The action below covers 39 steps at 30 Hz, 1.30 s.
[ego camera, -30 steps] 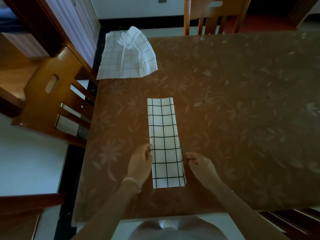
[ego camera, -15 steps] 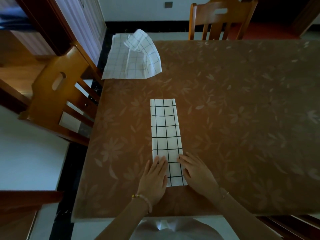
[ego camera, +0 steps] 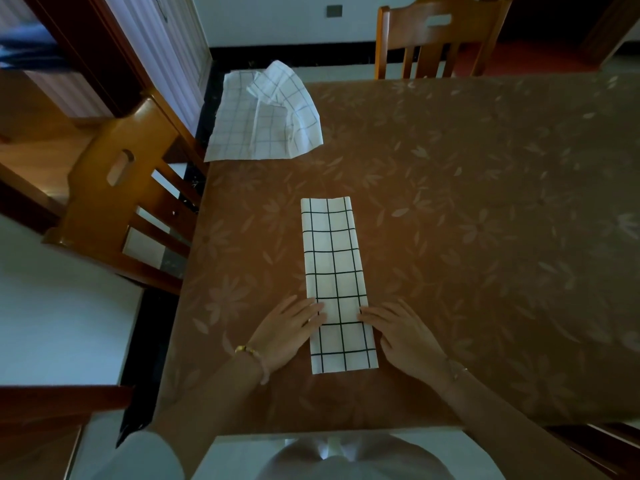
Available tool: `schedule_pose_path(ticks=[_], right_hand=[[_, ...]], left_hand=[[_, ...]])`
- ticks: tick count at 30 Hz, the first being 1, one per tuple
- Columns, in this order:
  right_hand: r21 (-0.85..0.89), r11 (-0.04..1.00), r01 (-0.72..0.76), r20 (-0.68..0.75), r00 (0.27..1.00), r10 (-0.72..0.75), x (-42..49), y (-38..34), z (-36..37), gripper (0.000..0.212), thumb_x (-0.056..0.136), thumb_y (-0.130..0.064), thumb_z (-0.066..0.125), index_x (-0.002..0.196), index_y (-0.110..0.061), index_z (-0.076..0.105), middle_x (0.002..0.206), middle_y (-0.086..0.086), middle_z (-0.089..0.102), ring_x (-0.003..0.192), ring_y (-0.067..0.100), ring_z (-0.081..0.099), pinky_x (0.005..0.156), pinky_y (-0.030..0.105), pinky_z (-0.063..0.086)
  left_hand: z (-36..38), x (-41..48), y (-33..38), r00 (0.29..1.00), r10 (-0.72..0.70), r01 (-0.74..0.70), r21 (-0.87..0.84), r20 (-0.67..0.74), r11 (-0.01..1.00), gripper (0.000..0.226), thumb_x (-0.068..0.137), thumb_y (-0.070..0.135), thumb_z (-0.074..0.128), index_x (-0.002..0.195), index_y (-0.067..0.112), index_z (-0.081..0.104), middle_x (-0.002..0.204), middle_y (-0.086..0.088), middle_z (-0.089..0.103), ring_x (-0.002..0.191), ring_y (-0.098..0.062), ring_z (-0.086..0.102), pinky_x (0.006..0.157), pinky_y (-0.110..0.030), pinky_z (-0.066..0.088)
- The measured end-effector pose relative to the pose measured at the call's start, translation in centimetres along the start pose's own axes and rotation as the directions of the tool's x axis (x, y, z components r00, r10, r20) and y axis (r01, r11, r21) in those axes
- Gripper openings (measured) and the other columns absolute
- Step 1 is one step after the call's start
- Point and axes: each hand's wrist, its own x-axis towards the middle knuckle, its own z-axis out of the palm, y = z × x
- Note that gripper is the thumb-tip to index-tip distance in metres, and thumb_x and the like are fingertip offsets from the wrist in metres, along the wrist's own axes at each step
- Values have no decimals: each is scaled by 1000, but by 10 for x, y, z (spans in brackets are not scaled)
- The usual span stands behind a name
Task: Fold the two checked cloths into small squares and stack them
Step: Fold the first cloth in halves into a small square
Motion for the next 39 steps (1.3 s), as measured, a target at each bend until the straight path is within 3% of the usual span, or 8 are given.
schedule_pose_path(ticks=[5,14,19,22,27,31,37,39], right_hand=[[59,998,10,41,999,-12,7,7,-10,58,86,2,43,135,-31,46,139,-15,44,129,8,33,118,37,4],[78,993,91,-34,995,-88,4,15,-6,60,85,5,48,136,-28,45,140,-13,46,134,8,30,115,32,2],[71,993,97,-63,994,-92,-1,21,0,64,82,-2,56,139,-28,41,142,-11,44,137,6,24,115,34,7],[100,990,98,-92,992,-89,-2,25,0,66,79,-4,59,138,-27,42,140,-11,45,137,6,26,115,37,14],[131,985,110,-125,988,-93,0,28,4,65,79,-8,63,138,-29,41,143,-14,39,138,4,24,115,35,17],[140,978,155,-159,978,-132,4,26,9,64,79,-11,66,136,-28,43,141,-12,43,138,5,26,115,37,21],[115,975,189,-268,951,-152,13,13,13,51,78,-16,63,128,-22,53,140,-2,46,135,15,34,112,39,27],[137,974,181,-279,951,-137,17,12,12,43,77,-18,62,119,-22,61,137,-1,49,134,16,35,110,38,29]], left_hand=[[0,22,-18,991,115,-118,37,75,992,76,49,9,90,119,14,62,126,-4,60,117,-20,56,100,-37,40],[6,28,-25,993,112,-112,-21,33,994,75,58,1,82,127,11,56,133,-4,55,123,-22,52,101,-45,42],[16,23,-25,999,40,-35,-173,24,984,75,73,-4,69,139,14,38,145,-2,39,135,-21,33,115,-34,15],[15,18,-23,999,-34,40,-425,21,904,60,91,0,46,145,17,24,150,7,20,142,-11,12,114,-23,-4],[9,6,-12,987,-155,147,-647,45,748,57,94,0,39,144,24,27,146,17,21,138,3,8,113,-16,-4],[10,-2,-8,979,-185,189,-731,87,655,54,96,3,38,142,30,28,146,15,28,137,5,14,112,-12,-1],[9,-8,-9,954,-254,274,-805,158,526,50,97,7,36,140,33,36,143,11,39,137,-3,23,117,-28,9],[4,-9,-9,942,-272,313,-799,194,513,49,98,8,35,138,35,37,143,11,40,133,-1,20,115,-23,8]])
